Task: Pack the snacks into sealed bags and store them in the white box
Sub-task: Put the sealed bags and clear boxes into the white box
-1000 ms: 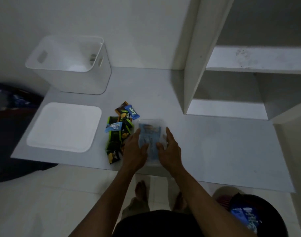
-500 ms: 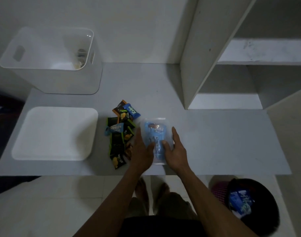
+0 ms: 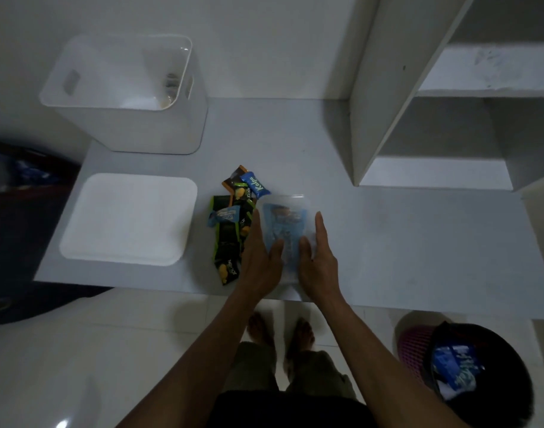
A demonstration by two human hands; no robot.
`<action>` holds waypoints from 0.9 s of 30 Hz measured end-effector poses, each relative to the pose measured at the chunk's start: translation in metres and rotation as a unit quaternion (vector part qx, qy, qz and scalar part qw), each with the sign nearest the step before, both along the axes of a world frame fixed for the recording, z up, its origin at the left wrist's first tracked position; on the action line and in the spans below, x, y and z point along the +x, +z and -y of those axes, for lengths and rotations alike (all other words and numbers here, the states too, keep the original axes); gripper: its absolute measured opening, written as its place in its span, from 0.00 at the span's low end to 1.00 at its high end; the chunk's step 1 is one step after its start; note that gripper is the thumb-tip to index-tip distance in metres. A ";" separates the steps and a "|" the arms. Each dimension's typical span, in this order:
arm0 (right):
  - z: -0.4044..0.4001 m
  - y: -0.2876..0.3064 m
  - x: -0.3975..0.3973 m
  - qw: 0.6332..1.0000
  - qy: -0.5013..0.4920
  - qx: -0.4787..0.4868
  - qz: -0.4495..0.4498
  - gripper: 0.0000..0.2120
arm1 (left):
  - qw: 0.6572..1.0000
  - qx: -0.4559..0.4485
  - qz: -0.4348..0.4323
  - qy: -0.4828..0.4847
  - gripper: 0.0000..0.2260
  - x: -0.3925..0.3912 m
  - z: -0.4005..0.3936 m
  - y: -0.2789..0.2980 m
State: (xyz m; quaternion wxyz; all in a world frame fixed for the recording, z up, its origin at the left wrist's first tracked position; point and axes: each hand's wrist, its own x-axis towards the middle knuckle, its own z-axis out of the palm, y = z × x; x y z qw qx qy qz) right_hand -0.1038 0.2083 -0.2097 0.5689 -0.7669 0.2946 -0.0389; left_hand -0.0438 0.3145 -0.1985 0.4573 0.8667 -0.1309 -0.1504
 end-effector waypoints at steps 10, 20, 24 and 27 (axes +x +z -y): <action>-0.067 0.051 0.060 0.996 0.024 -0.040 0.071 0.32 | 0.998 -0.012 0.014 0.053 0.32 0.053 -0.070 0.048; -0.230 0.100 0.163 0.992 0.027 -0.029 0.123 0.28 | 0.992 -0.085 0.045 0.082 0.29 0.156 -0.241 0.100; -0.283 0.120 0.198 0.990 0.015 -0.038 0.135 0.27 | 0.991 -0.113 0.039 0.067 0.27 0.193 -0.297 0.127; -0.303 0.139 0.224 0.988 -0.002 -0.028 0.151 0.28 | 0.990 -0.127 0.044 0.043 0.25 0.225 -0.317 0.147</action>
